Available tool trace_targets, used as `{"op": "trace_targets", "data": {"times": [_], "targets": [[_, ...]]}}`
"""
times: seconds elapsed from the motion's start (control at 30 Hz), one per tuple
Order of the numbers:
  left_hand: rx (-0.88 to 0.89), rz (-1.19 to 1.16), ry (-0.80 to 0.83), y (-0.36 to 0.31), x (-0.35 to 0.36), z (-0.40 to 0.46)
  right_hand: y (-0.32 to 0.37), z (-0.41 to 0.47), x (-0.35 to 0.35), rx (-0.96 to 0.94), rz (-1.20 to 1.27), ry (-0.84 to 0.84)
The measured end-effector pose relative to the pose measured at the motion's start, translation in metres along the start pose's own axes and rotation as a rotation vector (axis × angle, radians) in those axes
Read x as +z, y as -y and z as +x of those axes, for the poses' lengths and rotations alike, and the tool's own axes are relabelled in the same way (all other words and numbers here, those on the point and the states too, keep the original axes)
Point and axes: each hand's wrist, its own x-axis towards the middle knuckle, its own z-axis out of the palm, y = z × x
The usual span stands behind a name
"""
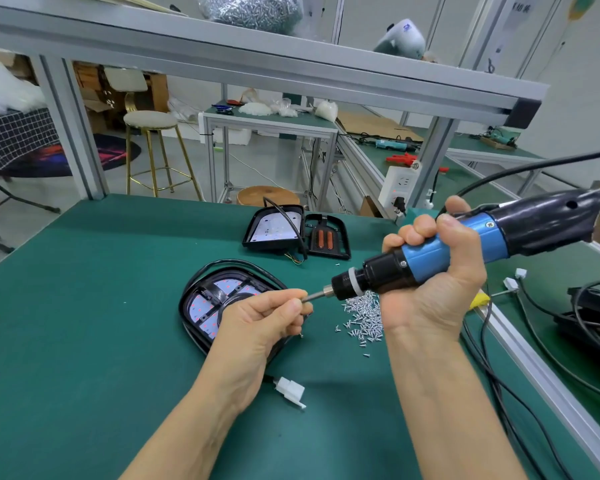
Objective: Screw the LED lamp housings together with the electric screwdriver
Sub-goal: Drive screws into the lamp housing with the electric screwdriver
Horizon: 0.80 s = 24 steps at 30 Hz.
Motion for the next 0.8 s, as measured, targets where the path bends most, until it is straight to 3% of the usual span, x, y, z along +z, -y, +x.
{"op": "trace_targets", "data": {"times": [0.17, 0.23, 0.3, 0.37, 0.47, 0.67, 0.8], "targets": [[0.069, 0.130, -0.040, -0.012, -0.021, 0.000, -0.006, 0.006, 0.000, 0.009, 0.031, -0.033], [0.148, 0.251, -0.221, -0.018, -0.047, 0.008, -0.008, 0.010, -0.001, -0.001, 0.022, -0.030], [0.180, 0.525, -0.513, -0.024, -0.080, 0.022, -0.011, 0.013, -0.001, -0.002, 0.014, -0.021], [0.057, 0.922, -0.638, -0.025, -0.107, 0.037, -0.019, 0.016, 0.000, 0.003, 0.003, -0.014], [-0.211, 1.237, -0.532, -0.021, -0.119, 0.055, -0.037, 0.020, 0.004, 0.007, -0.032, -0.012], [-0.271, 1.196, -0.555, -0.020, -0.113, 0.069, -0.076, 0.029, 0.008, 0.026, -0.107, 0.005], [-0.215, 1.095, -0.575, -0.013, -0.111, 0.068, -0.098, 0.034, 0.008, 0.021, -0.163, 0.014]]}}
